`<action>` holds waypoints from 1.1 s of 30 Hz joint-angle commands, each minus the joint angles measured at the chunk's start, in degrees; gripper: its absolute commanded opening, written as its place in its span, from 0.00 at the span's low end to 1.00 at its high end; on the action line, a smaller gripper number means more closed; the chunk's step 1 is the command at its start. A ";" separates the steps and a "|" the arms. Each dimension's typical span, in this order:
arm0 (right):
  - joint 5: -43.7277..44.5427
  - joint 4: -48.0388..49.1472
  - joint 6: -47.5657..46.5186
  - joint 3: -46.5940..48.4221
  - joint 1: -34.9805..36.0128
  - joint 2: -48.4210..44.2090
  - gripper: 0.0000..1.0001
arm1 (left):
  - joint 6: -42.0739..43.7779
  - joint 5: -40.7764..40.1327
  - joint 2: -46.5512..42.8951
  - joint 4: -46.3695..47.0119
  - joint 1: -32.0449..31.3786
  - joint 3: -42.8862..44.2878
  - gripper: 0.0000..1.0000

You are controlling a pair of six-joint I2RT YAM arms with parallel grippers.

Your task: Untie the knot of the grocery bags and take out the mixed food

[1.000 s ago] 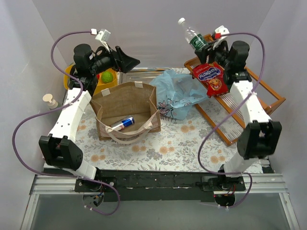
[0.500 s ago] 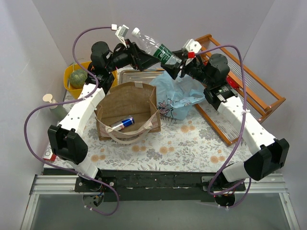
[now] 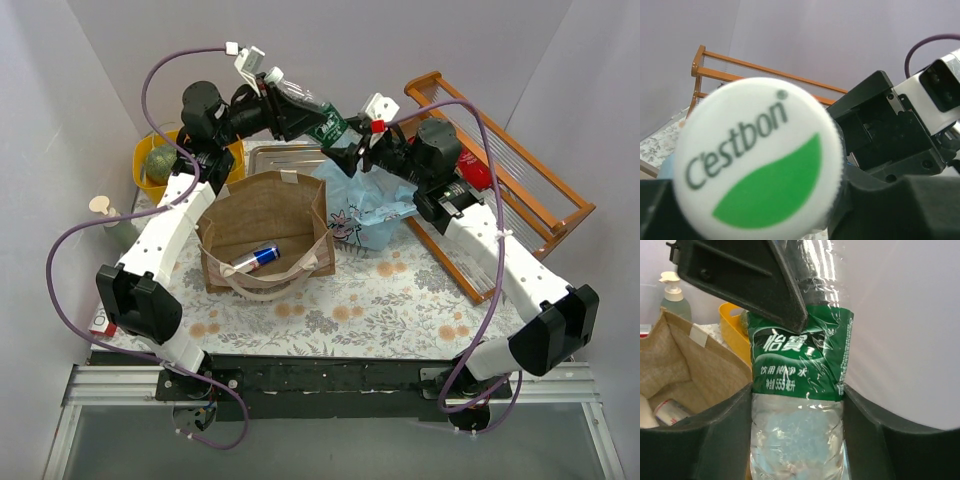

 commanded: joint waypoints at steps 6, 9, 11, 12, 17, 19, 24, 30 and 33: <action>-3.74 -2.73 -0.25 1.15 1.33 -6.58 0.98 | 25.11 7.29 -4.50 -8.09 -1.41 -4.96 0.00; -2.07 -2.45 3.87 4.74 0.80 -5.98 0.98 | 30.21 6.77 -5.47 -11.78 -1.58 -6.99 0.00; -2.33 -3.59 6.52 8.96 0.71 -4.49 0.98 | 34.41 6.85 -5.56 -14.25 -1.93 -6.99 0.00; -2.85 -3.86 7.40 9.93 0.71 -2.91 0.98 | 35.48 6.94 -5.47 -16.53 -2.11 -6.55 0.00; -4.88 -4.03 8.37 12.13 0.71 0.08 0.91 | 40.40 8.52 -5.74 -20.50 -3.25 -5.59 0.00; -4.97 -5.78 8.64 13.27 0.71 2.02 0.87 | 43.39 8.79 -5.91 -23.40 -3.87 -4.71 0.00; -8.57 -10.45 8.90 15.65 0.80 5.36 0.81 | 48.76 5.90 -6.70 -27.62 -6.85 -4.35 0.00; -7.16 -16.40 7.41 17.58 0.89 7.64 0.75 | 50.79 4.22 -6.97 -28.42 -8.70 -4.26 0.00; -8.83 -18.01 7.67 18.20 0.89 8.35 0.69 | 51.40 3.69 -6.79 -28.42 -8.79 -3.83 0.00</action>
